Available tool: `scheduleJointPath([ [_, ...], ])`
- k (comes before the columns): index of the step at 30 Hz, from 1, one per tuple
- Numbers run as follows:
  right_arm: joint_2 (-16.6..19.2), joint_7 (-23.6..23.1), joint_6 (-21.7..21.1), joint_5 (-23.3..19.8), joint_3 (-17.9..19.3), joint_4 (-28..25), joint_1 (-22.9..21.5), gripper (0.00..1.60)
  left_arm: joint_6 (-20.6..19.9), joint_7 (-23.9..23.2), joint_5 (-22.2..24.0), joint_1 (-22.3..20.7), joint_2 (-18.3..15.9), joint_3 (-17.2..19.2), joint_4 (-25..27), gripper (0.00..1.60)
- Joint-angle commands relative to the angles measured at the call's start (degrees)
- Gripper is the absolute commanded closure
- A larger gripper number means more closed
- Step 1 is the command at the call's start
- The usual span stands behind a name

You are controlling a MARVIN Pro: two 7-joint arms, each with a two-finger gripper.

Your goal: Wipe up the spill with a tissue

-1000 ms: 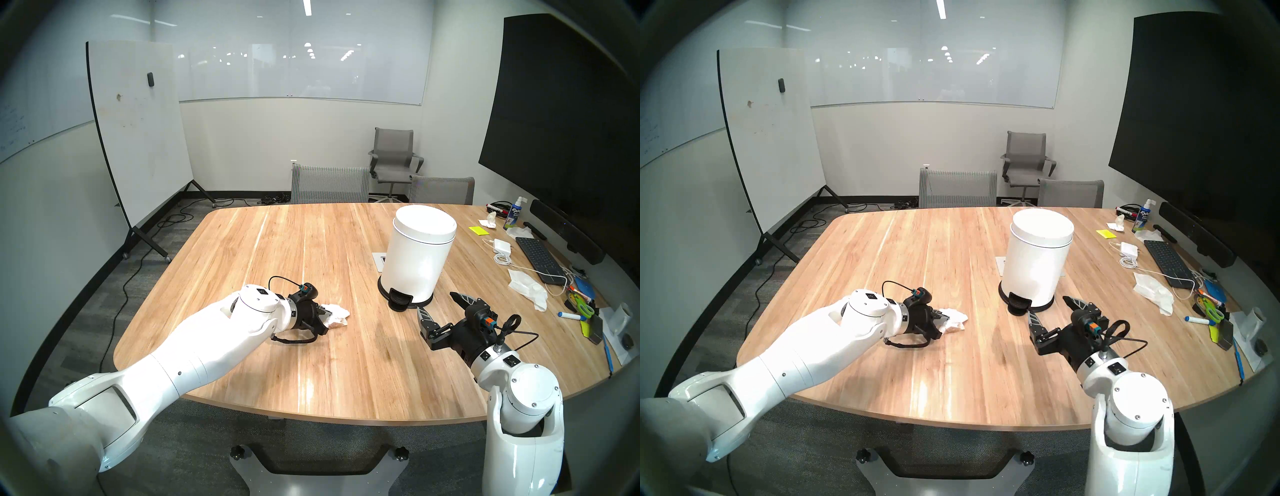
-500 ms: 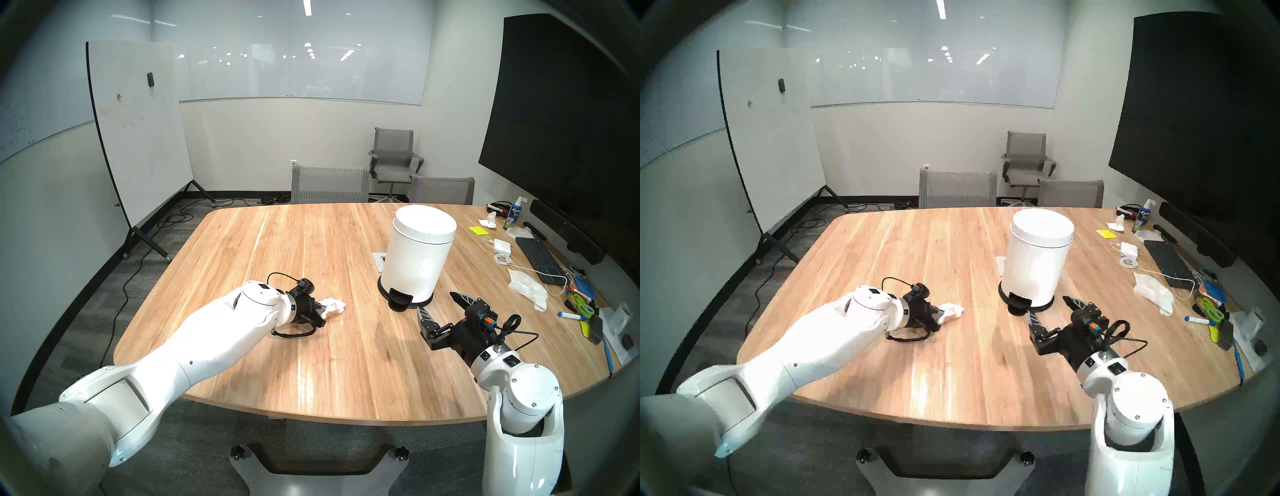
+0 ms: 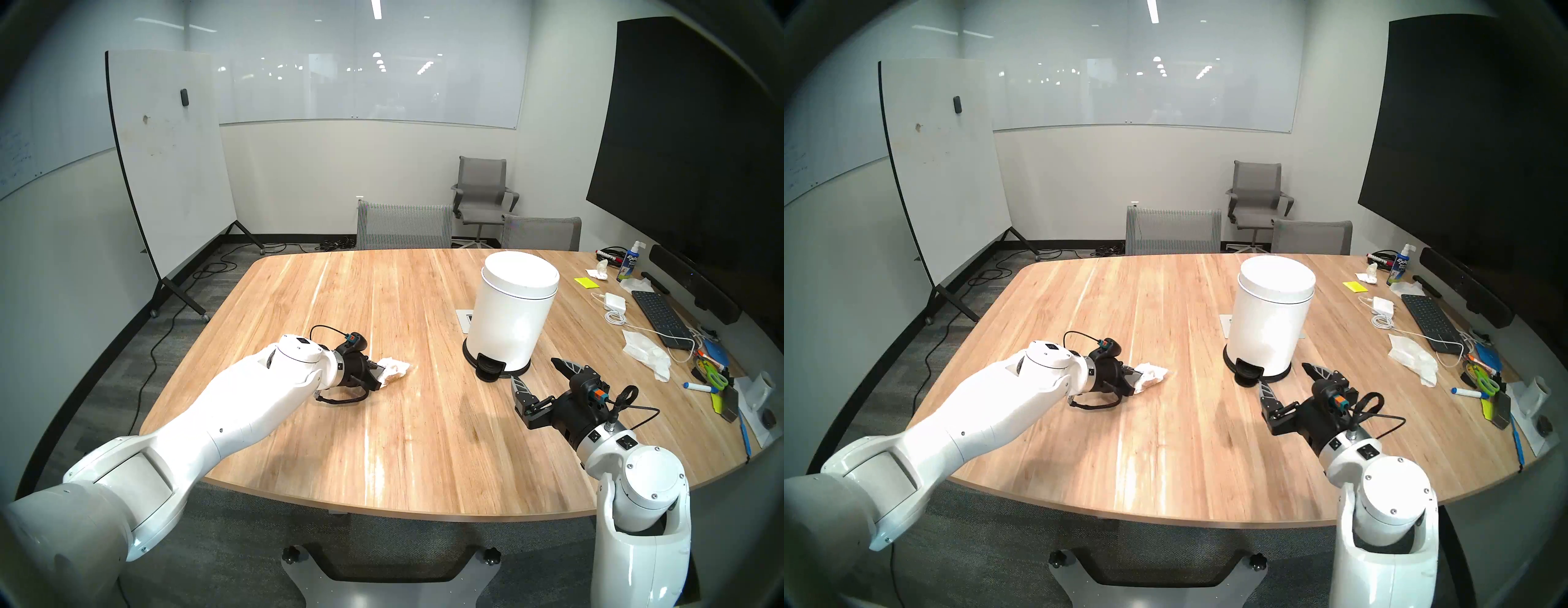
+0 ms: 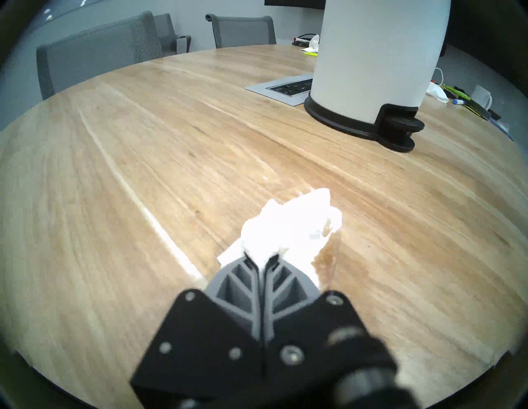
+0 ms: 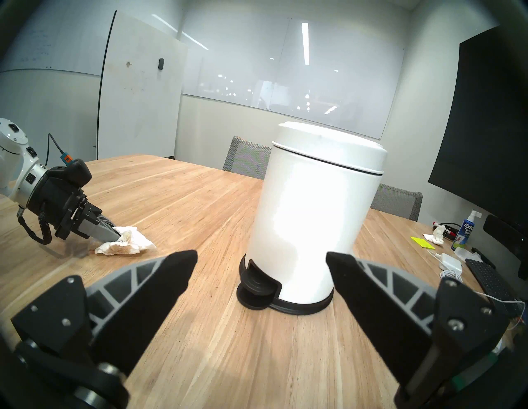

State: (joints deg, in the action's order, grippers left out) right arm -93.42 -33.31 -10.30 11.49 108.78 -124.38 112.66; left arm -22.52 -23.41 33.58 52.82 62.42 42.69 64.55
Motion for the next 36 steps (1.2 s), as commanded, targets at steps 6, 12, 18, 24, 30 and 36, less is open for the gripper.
scheduleJointPath([
  [6,0.01,-0.03,0.12,-0.06,-0.13,-1.28,-0.2,0.0,0.11,-3.49,1.48,2.85,-8.99,2.14,7.18,1.6],
  [12,0.01,-0.03,0.12,-0.06,-0.13,-1.28,-0.2,0.0,0.08,-5.03,2.26,5.87,-12.84,2.29,9.96,1.6],
  [18,0.01,-0.03,0.1,-0.05,-0.13,-1.3,-0.19,0.0,1.12,-5.73,2.6,8.67,-15.34,2.15,11.44,1.6],
  [24,0.0,-0.02,0.09,-0.04,-0.14,-1.32,-0.18,0.0,1.37,-6.03,3.21,10.69,-16.79,1.99,13.5,1.6],
  [30,0.0,-0.02,0.09,-0.04,-0.13,-1.32,-0.18,0.0,0.65,-5.86,4.17,12.44,-18.0,1.87,17.44,1.6],
  [36,0.0,-0.02,0.09,-0.04,-0.14,-1.32,-0.18,0.0,-0.46,-4.58,4.88,13.94,-18.96,2.14,21.85,1.6],
])
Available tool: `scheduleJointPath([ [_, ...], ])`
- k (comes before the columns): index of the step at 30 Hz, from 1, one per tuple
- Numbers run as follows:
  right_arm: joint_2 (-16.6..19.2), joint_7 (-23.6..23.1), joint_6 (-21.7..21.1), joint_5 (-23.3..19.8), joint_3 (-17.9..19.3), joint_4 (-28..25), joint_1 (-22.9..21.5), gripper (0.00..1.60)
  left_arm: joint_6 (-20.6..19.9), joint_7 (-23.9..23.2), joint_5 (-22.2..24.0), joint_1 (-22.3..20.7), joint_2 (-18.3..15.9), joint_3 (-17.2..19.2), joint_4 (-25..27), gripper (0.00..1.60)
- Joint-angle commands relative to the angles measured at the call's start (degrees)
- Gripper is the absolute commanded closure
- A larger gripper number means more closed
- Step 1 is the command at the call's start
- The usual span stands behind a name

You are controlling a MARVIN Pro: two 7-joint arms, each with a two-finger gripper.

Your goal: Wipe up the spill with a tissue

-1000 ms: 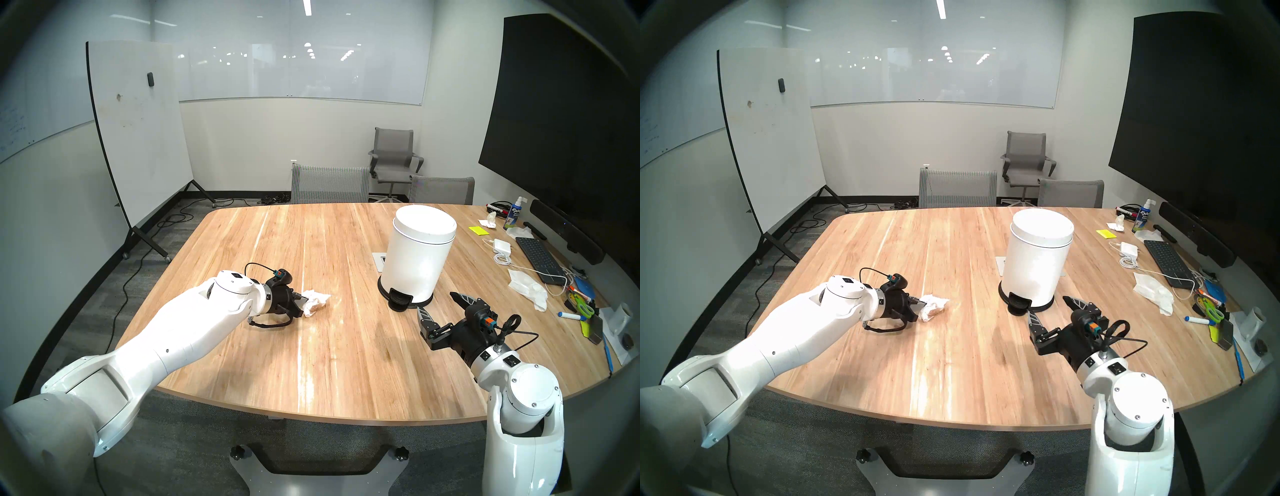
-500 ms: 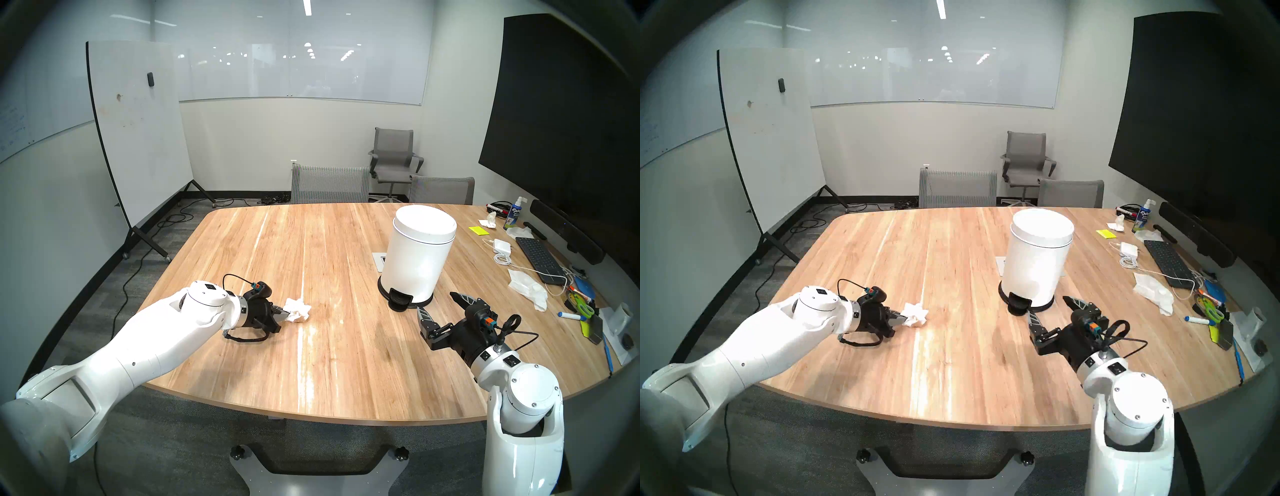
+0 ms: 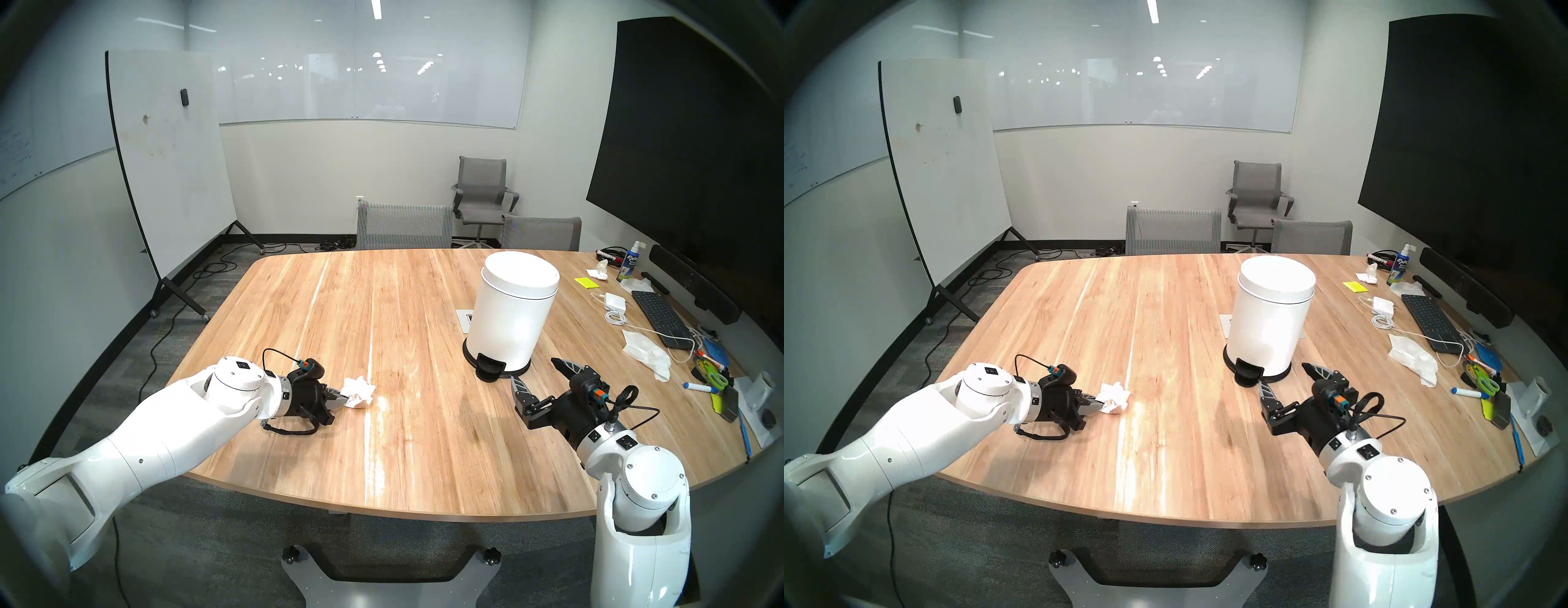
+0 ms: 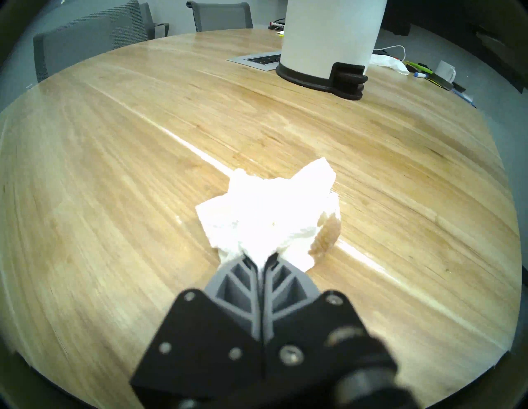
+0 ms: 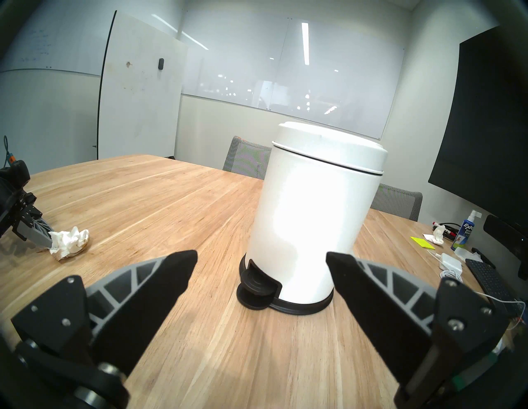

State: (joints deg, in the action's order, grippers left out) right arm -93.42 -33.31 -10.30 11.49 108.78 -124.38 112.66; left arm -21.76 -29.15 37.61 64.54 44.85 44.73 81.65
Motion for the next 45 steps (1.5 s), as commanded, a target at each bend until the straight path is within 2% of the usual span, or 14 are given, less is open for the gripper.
scheduleJointPath([
  [1,0.0,-0.02,0.09,-0.04,-0.13,-1.32,-0.18,0.0,-1.42,1.34,0.89,2.25,-1.24,0.11,5.15,1.6],
  [12,0.01,-0.03,0.11,-0.05,-0.13,-1.29,-0.2,0.0,-3.86,4.18,0.68,1.25,2.03,-0.64,7.0,1.6],
  [30,0.01,-0.03,0.11,-0.05,-0.13,-1.29,-0.2,0.0,-6.08,7.86,-0.4,-1.29,8.11,-3.73,5.64,1.6],
  [45,0.02,-0.03,0.14,-0.06,-0.13,-1.25,-0.21,0.0,-7.46,11.18,-1.33,-6.55,17.33,-5.94,-2.28,1.6],
])
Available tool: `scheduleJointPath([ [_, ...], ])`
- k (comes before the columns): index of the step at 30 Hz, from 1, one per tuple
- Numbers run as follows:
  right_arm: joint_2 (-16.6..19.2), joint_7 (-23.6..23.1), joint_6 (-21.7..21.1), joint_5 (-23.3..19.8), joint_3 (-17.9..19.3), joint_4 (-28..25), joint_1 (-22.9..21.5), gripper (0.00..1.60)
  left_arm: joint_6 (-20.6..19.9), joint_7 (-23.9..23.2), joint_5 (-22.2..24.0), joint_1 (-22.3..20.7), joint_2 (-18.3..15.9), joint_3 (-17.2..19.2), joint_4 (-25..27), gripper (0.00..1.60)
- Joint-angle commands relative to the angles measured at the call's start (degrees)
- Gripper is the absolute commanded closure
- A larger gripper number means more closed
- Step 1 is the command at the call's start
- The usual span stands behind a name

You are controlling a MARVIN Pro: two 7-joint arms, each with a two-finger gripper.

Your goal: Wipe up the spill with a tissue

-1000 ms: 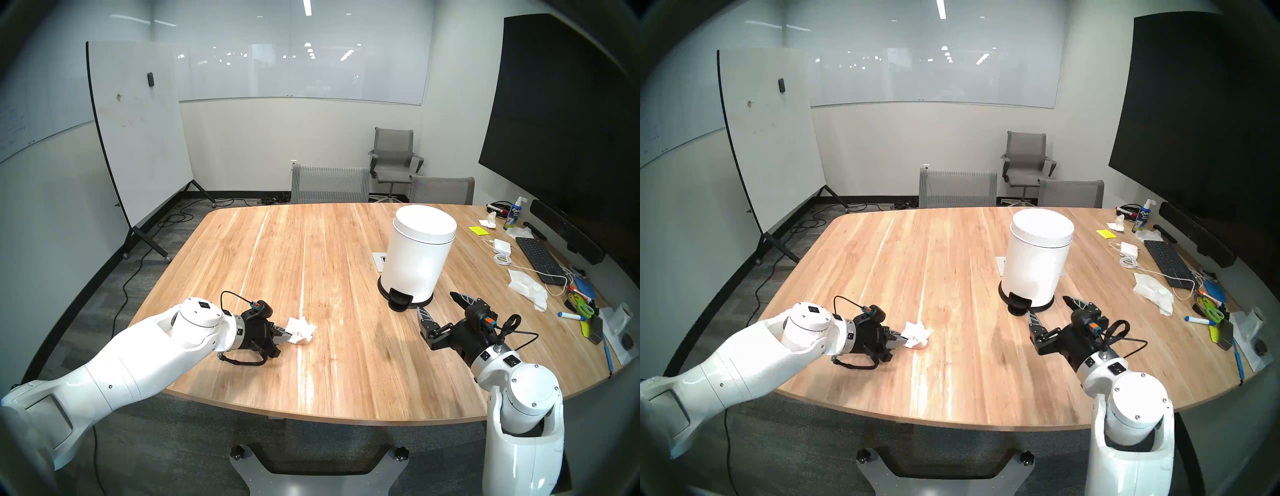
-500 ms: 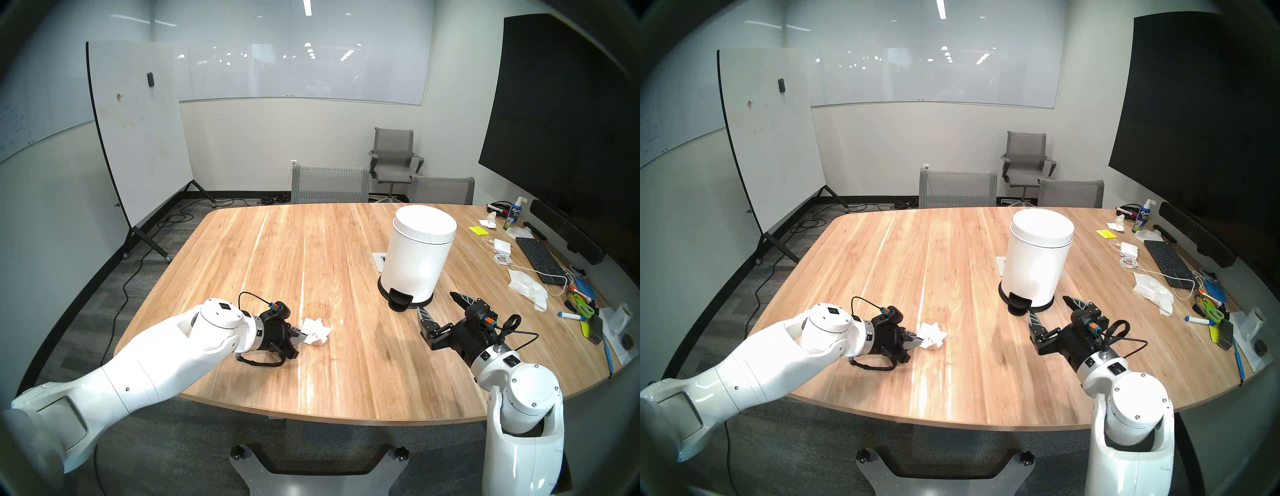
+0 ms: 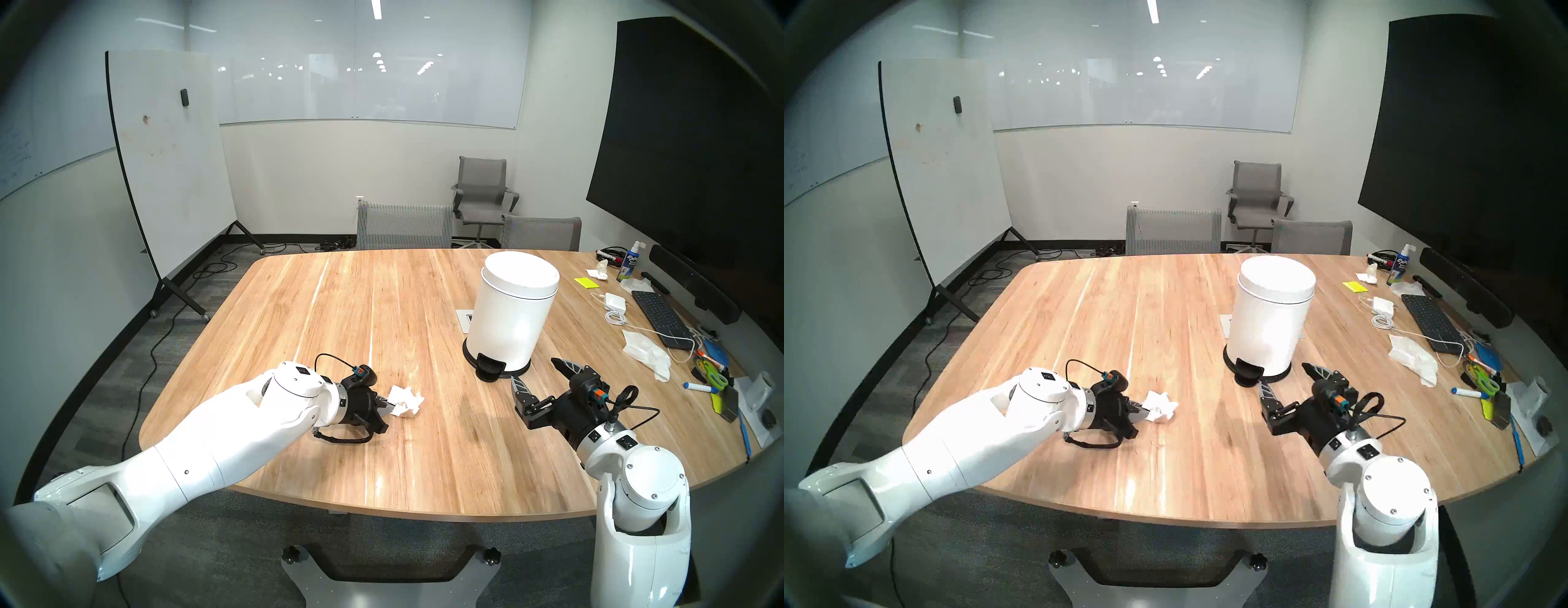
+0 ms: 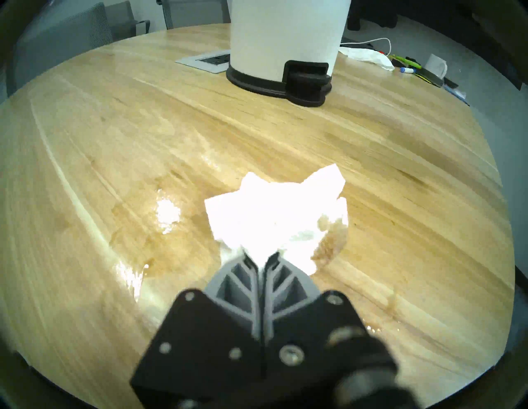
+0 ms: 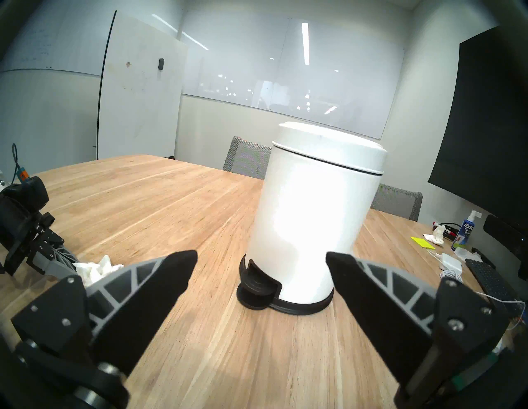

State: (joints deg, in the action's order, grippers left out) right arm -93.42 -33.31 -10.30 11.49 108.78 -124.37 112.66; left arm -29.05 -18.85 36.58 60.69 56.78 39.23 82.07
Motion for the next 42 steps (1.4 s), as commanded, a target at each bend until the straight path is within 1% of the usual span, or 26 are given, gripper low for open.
scheduleJointPath([
  [1,0.02,-0.03,0.13,-0.06,-0.13,-1.27,-0.21,0.0,-0.21,0.98,-0.31,-3.02,5.82,-0.5,-3.17,1.6],
  [6,0.01,-0.03,0.13,-0.06,-0.13,-1.27,-0.21,0.0,-0.14,1.39,-0.47,-4.6,7.88,-0.6,-5.79,1.6],
  [12,0.01,-0.03,0.11,-0.05,-0.13,-1.3,-0.2,0.0,0.1,1.25,-0.42,-6.08,9.08,-0.39,-8.65,1.6],
  [15,0.01,-0.03,0.11,-0.05,-0.13,-1.3,-0.19,0.0,1.01,0.56,-0.52,-7.49,9.56,-0.01,-12.24,1.6],
  [19,0.01,-0.03,0.12,-0.06,-0.13,-1.29,-0.2,0.0,1.77,-0.42,-0.59,-8.92,9.58,0.54,-15.39,1.6],
  [20,0.01,-0.03,0.12,-0.06,-0.13,-1.29,-0.2,0.0,1.77,-0.42,-0.59,-8.92,9.58,0.54,-15.39,1.6],
  [23,0.02,-0.03,0.13,-0.06,-0.13,-1.27,-0.21,0.0,2.77,-1.41,-0.91,-10.05,9.75,0.86,-18.68,1.6],
  [26,0.02,-0.03,0.14,-0.07,-0.13,-1.25,-0.22,0.0,3.76,-3.13,-0.98,-11.13,9.04,1.37,-21.25,1.6],
  [32,0.02,-0.03,0.14,-0.07,-0.13,-1.25,-0.22,0.0,5.11,-6.3,-1.2,-11.59,6.7,2.09,-23.07,1.6],
  [33,0.02,-0.03,0.14,-0.07,-0.13,-1.25,-0.22,0.0,5.11,-6.3,-1.2,-11.59,6.7,2.09,-23.07,1.6],
  [35,0.02,-0.03,0.14,-0.07,-0.13,-1.25,-0.22,0.0,5.6,-7.78,-1.28,-11.23,4.97,2.41,-22.96,1.6],
  [39,0.02,-0.03,0.14,-0.07,-0.13,-1.25,-0.22,0.0,6.38,-9.8,-1.41,-10.42,2.73,2.74,-22.73,1.6],
  [42,0.02,-0.03,0.14,-0.07,-0.13,-1.25,-0.22,0.0,6.52,-11.12,-1.2,-9.56,0.77,3.1,-21.36,1.6],
])
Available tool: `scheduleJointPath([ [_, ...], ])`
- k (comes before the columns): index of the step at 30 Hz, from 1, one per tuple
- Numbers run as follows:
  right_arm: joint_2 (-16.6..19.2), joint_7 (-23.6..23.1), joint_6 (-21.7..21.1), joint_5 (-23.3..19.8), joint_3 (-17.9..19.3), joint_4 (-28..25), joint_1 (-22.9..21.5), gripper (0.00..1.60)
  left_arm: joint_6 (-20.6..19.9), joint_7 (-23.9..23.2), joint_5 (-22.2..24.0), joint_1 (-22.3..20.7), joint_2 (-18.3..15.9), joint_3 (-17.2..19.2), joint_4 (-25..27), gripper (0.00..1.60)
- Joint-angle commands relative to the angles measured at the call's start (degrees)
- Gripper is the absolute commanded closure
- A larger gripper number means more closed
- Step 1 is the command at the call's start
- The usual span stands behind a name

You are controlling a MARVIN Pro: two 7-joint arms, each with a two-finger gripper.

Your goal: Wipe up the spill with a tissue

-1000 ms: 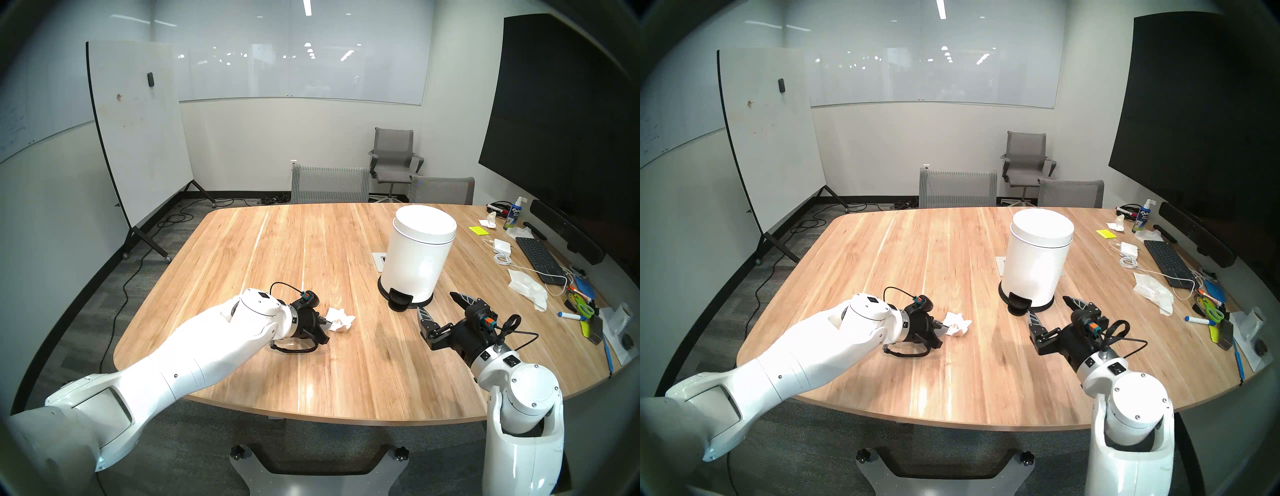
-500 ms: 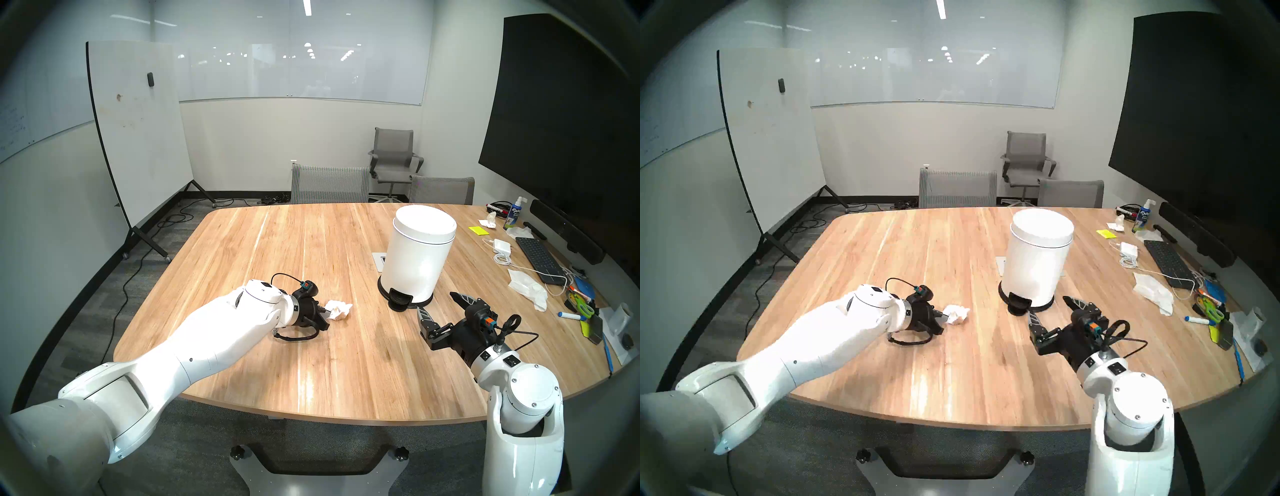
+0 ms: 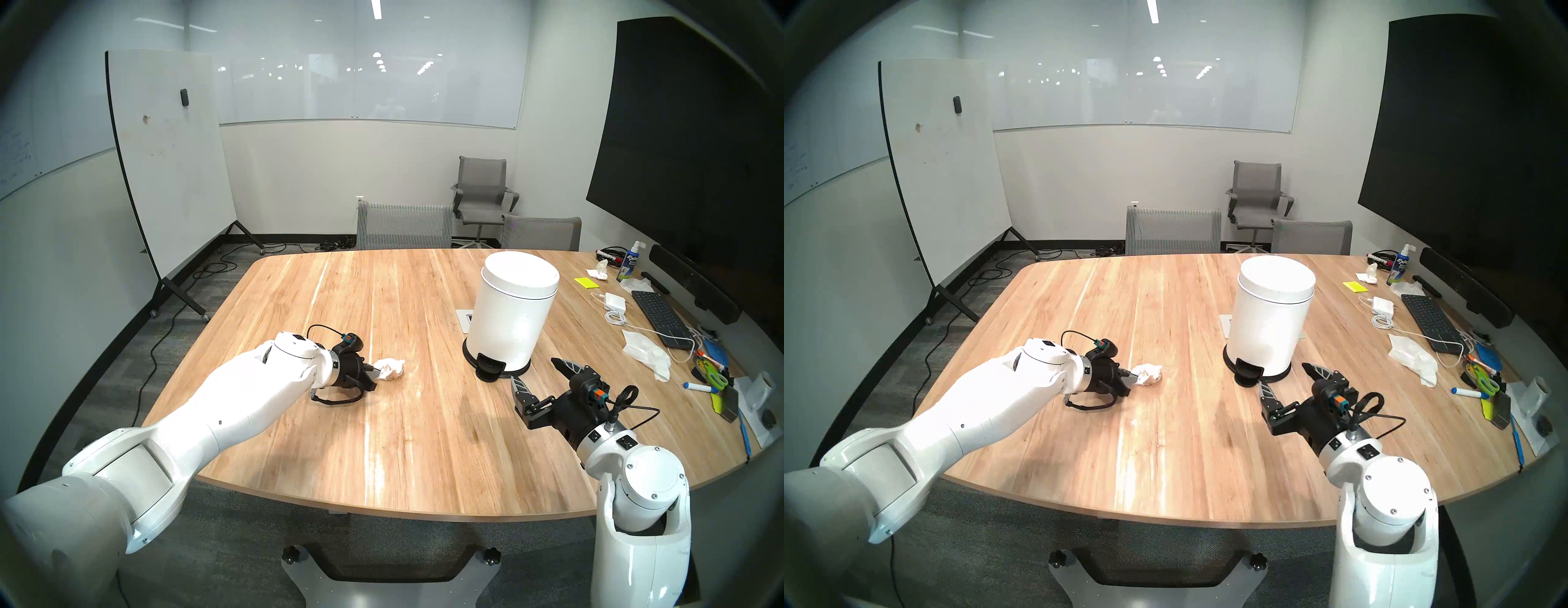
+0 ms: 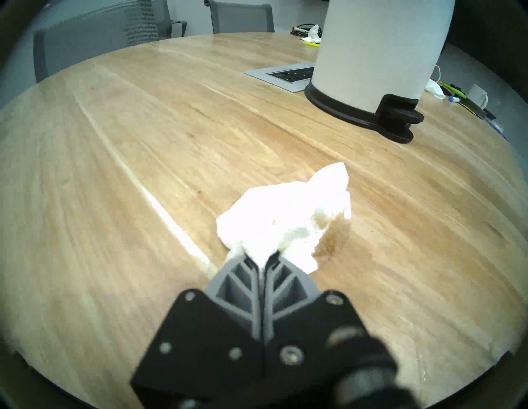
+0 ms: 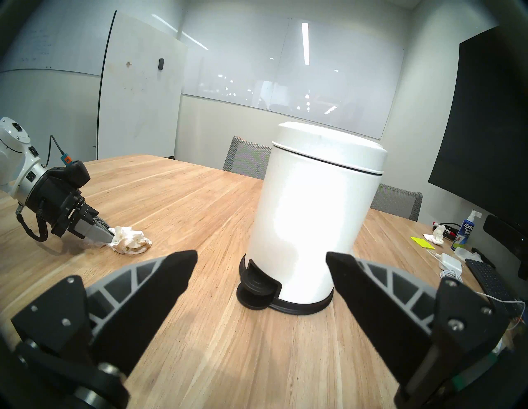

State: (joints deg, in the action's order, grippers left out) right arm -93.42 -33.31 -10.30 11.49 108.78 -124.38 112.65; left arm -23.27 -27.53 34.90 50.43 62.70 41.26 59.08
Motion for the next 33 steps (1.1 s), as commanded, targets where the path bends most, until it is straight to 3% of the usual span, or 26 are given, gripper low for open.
scheduleJointPath([
  [1,0.02,-0.03,0.14,-0.06,-0.13,-1.25,-0.22,0.0,0.74,-2.44,0.47,0.7,-5.16,1.07,1.63,1.6],
  [8,0.02,-0.03,0.14,-0.07,-0.13,-1.24,-0.22,0.0,0.74,-5.65,1.66,4.52,-11.23,2.24,7.43,1.6],
  [12,0.02,-0.03,0.15,-0.07,-0.13,-1.24,-0.22,0.0,0.55,-6.73,1.59,6.4,-12.78,3.26,9.55,1.6],
  [16,0.02,-0.03,0.14,-0.06,-0.13,-1.26,-0.21,0.0,0.98,-7.19,3.0,9.84,-16.78,3.39,14.88,1.6],
  [18,0.01,-0.03,0.13,-0.06,-0.13,-1.27,-0.21,0.0,1.13,-7.47,2.73,10.2,-16.53,3.81,14.63,1.6],
  [26,0.01,-0.02,0.09,-0.05,-0.13,-1.32,-0.18,0.0,0.57,-4.36,4.41,13.91,-18.0,4.08,22.39,1.6],
  [33,0.01,-0.02,0.1,-0.05,-0.13,-1.31,-0.19,0.0,-0.54,-2.1,4.85,14.45,-17.06,3.9,25.33,1.6],
])
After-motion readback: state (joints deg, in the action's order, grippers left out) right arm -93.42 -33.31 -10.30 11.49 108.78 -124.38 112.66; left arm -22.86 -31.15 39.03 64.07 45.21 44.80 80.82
